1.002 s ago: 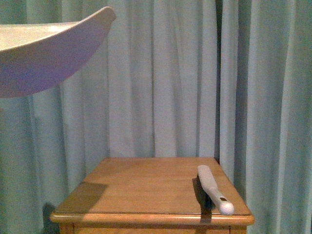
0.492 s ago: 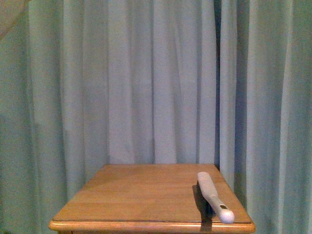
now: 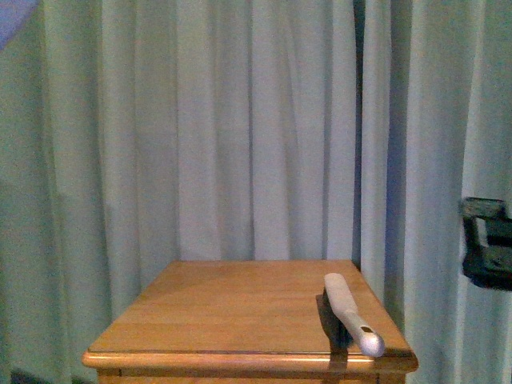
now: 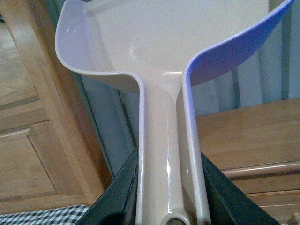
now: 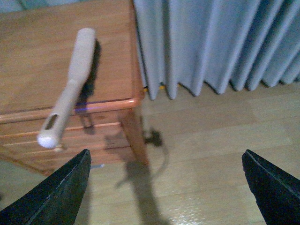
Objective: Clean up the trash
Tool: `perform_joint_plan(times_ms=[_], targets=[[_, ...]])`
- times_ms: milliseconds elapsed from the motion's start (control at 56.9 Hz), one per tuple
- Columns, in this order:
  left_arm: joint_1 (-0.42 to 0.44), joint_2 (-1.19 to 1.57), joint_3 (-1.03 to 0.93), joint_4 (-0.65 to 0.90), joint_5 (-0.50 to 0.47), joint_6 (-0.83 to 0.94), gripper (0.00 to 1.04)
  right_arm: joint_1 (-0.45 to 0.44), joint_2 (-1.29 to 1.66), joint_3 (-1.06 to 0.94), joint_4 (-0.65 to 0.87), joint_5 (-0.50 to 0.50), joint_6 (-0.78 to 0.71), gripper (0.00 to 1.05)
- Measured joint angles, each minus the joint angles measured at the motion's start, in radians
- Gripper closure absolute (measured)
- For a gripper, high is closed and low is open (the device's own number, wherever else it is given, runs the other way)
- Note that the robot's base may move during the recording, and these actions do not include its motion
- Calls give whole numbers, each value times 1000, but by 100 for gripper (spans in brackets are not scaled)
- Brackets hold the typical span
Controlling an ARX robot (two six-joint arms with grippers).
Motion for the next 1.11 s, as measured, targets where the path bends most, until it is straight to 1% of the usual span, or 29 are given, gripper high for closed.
perform_joint_plan(times_ms=[70, 105, 176, 387, 598, 1107], targets=[[0, 0, 0, 0, 0, 0, 76, 18, 116, 128, -67, -7, 52, 7], [0, 0, 0, 0, 0, 0, 76, 29, 192, 209, -112, -17, 101, 7], [0, 0, 0, 0, 0, 0, 76, 44, 301, 314, -177, -16, 162, 7], [0, 0, 0, 0, 0, -1, 76, 64, 498, 498, -273, -29, 274, 7], [0, 0, 0, 0, 0, -1, 76, 74, 619, 622, -345, -34, 314, 7], [0, 0, 0, 0, 0, -2, 76, 102, 787, 765, -410, -58, 359, 7]])
